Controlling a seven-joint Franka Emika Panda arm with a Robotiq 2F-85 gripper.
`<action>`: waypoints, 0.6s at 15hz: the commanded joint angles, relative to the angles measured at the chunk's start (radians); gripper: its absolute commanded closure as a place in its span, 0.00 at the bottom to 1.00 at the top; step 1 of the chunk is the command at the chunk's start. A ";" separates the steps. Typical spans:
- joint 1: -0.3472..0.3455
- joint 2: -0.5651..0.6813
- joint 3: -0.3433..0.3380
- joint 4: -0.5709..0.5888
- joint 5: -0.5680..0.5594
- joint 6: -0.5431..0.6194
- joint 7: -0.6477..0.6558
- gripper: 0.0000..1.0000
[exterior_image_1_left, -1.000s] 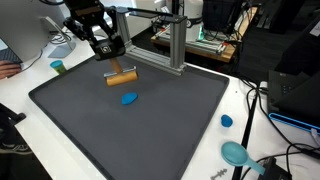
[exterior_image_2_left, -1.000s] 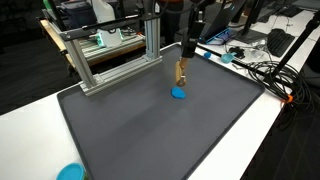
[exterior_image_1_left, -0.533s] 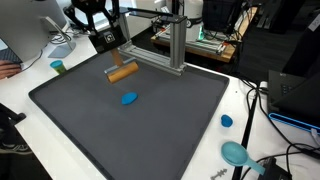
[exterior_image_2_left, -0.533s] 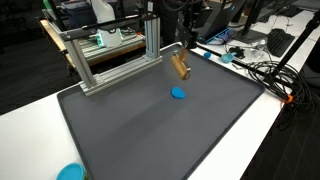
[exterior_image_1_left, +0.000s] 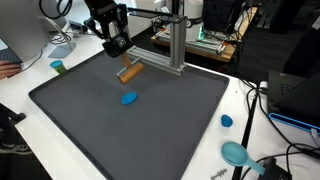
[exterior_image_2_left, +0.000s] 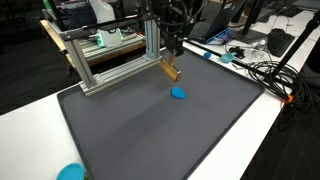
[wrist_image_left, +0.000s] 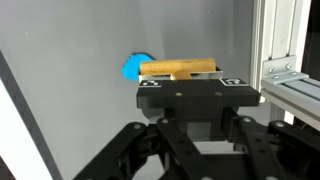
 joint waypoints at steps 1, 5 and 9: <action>0.021 -0.003 -0.016 -0.024 0.002 0.054 -0.014 0.79; 0.033 0.011 -0.018 -0.100 -0.009 0.224 0.010 0.79; 0.035 0.016 -0.017 -0.160 -0.012 0.305 0.029 0.79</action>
